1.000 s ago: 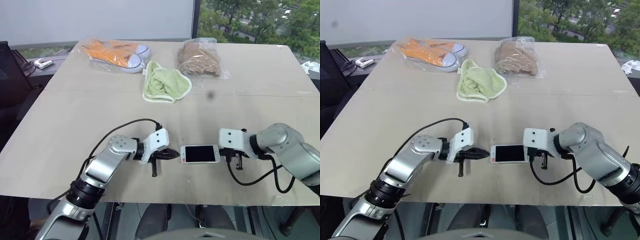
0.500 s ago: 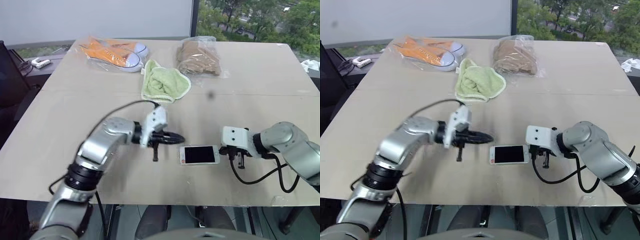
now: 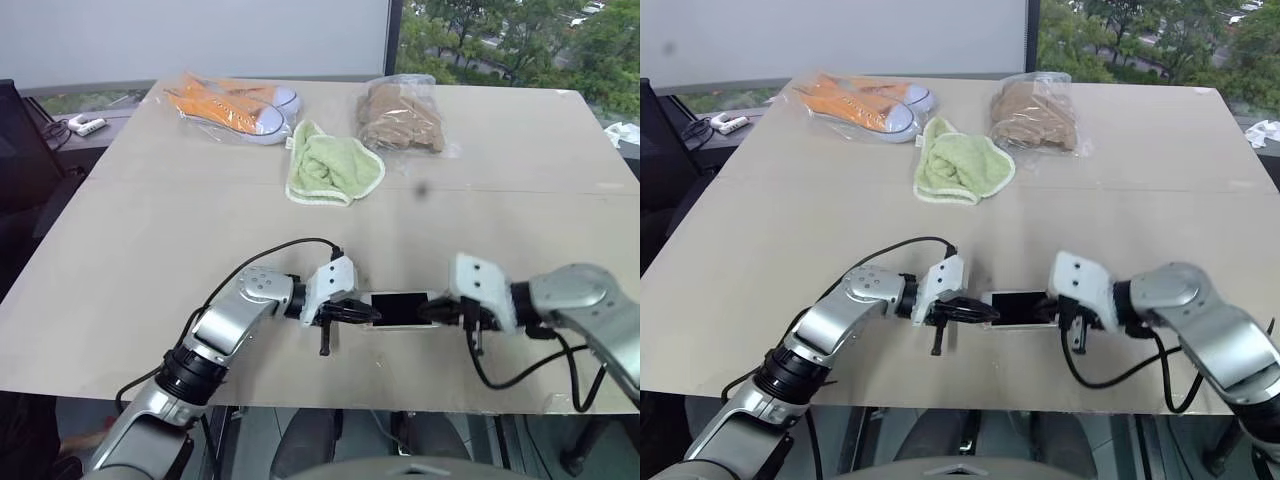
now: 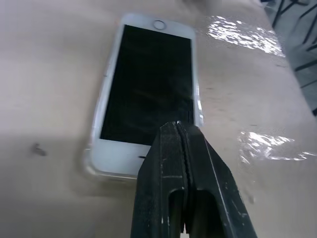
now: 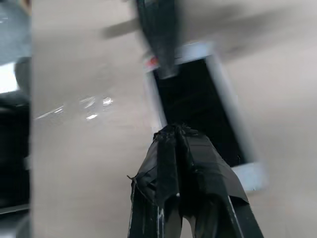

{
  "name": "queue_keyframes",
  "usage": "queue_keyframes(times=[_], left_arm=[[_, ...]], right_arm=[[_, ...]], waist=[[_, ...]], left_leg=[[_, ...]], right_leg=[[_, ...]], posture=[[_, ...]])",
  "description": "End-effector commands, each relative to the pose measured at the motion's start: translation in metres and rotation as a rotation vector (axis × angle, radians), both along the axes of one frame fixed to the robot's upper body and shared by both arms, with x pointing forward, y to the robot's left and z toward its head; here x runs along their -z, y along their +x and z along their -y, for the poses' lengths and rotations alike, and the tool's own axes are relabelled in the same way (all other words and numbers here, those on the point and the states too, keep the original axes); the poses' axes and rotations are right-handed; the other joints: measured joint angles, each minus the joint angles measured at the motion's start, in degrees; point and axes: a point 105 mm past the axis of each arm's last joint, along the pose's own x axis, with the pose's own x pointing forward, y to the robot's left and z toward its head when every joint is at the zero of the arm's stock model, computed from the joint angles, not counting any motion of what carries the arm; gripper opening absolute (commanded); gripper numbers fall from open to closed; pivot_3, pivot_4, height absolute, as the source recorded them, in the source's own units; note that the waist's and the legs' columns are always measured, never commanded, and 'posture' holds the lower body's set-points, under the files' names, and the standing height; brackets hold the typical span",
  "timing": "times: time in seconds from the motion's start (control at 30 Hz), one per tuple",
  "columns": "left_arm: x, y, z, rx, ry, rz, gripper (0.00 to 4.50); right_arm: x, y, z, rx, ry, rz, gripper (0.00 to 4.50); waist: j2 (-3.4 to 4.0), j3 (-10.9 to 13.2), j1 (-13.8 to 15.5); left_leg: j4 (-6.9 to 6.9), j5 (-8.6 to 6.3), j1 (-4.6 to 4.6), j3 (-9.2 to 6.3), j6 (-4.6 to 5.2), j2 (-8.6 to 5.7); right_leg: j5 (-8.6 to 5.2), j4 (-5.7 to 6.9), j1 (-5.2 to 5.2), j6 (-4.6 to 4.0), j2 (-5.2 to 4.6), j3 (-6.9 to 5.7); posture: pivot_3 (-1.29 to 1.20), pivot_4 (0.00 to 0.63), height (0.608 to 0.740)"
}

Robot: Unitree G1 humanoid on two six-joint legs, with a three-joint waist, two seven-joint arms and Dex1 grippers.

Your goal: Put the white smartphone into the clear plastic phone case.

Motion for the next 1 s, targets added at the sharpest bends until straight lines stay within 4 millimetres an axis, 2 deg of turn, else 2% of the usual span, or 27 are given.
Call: queue_keyframes(times=[0.03, 0.17, 0.33, 0.5, 0.73, 1.0], left_arm=[[0.017, -0.002, -0.004, -0.025, 0.047, -0.027, 0.0], [0.018, -0.004, -0.006, -0.029, 0.05, -0.032, 0.0], [0.018, -0.004, -0.008, -0.032, 0.055, -0.032, 0.0], [0.018, -0.002, -0.008, -0.04, 0.05, -0.031, 0.0], [0.016, -0.001, -0.009, -0.047, 0.052, -0.027, 0.0], [0.015, -0.002, -0.012, -0.058, 0.052, -0.026, 0.0]], right_arm=[[0.015, 0.011, 0.011, 0.027, -0.022, 0.07, 0.03], [0.027, 0.019, 0.022, 0.067, -0.012, 0.102, 0.03], [0.021, 0.02, 0.021, 0.095, 0.09, 0.072, 0.03], [0.044, 0.01, 0.037, 0.077, 0.023, 0.027, 0.03], [0.059, 0.015, 0.038, 0.112, 0.085, 0.023, 0.03], [0.084, 0.013, 0.045, 0.145, 0.126, -0.007, 0.03]], waist=[[-0.04, 0.0, 0.0], [-0.03, -0.3, -0.1], [-0.07, -0.4, -0.1], [-0.09, -0.4, 0.0], [-0.11, -0.4, -0.1], [-0.25, -0.9, -0.1]], left_leg=[[0.0, 0.0, 0.02, 0.0, 0.0, 0.0], [0.0, 0.0, 0.15, 0.01, 0.0, 0.02], [-0.02, -0.05, 0.34, 0.02, 0.09, 0.03], [-0.02, -0.09, 0.35, 0.01, 0.15, 0.02], [-0.21, -0.17, 1.09, 0.02, 0.28, 0.04], [-0.21, -0.17, 1.18, 0.01, 0.28, 0.06]], right_leg=[[0.0, 0.02, 0.0, 0.0, 0.0, -0.01], [0.0, 0.1, 0.06, 0.0, 0.05, 0.01], [0.0, 0.12, 0.24, 0.0, 0.05, 0.05], [0.0, 0.11, 0.25, 0.0, 0.05, 0.04], [-0.02, -0.07, 0.99, -0.01, 0.05, 0.06], [-0.02, -0.07, 1.04, -0.01, 0.05, 0.06]], posture=[[0.0, 0.15, 0.74], [0.0, 0.15, 0.74], [0.0, 0.15, 0.74], [0.0, 0.15, 0.74], [0.0, 0.15, 0.74], [0.0, 0.15, 0.74]])
